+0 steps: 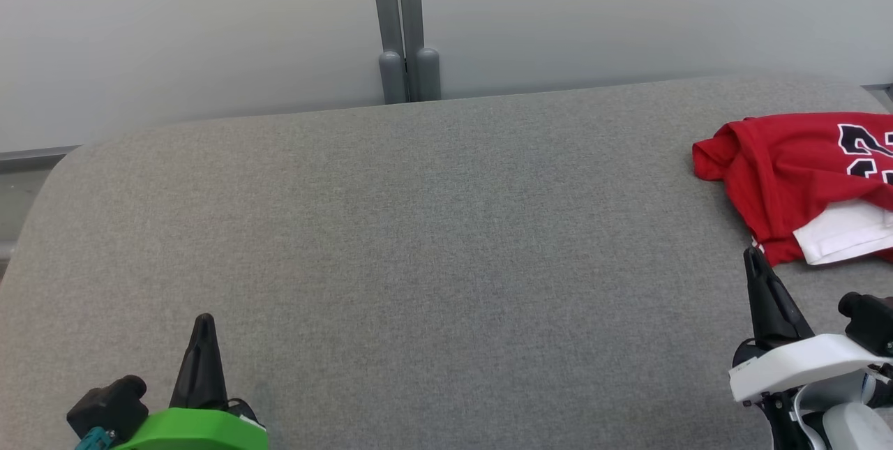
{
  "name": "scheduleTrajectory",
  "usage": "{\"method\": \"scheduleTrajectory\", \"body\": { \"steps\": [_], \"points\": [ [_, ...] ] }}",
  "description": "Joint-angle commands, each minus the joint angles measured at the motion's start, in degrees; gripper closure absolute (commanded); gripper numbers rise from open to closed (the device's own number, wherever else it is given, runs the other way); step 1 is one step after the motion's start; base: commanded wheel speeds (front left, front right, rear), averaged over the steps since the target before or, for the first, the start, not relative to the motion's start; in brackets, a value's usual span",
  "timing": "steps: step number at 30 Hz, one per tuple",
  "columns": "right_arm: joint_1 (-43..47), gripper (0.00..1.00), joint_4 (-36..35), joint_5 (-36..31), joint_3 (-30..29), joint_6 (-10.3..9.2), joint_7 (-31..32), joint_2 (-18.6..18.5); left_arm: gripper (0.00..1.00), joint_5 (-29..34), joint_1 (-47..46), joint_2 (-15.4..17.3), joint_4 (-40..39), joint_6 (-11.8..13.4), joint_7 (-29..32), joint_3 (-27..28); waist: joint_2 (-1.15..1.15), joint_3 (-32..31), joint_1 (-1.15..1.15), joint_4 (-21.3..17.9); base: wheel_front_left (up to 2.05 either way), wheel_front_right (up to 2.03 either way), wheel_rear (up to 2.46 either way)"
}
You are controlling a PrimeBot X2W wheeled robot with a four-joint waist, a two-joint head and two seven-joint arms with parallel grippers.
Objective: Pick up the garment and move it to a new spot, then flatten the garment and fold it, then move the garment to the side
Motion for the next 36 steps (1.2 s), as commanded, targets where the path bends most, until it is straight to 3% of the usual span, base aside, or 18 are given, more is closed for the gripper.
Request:
{"method": "scheduleTrajectory", "body": {
  "steps": [1, 36],
  "points": [
    [-1.6, 1.0, -0.6, 2.4, -0.6, 0.01, 0.7, -0.2, 1.0, -2.4, -1.9, 0.2, -0.7, -0.4, 0.5, 0.4, 0.0, 0.0, 0.0, 0.0, 0.0, 0.0, 0.0],
    [-3.2, 1.0, 1.4, 28.4, -3.7, 0.01, 8.1, 3.7, 1.0, -29.4, -4.9, 0.3, 0.4, -1.3, 7.7, 2.6, 0.0, 0.2, 0.0, 0.1, 0.0, 0.0, 0.0]
  ]
}}
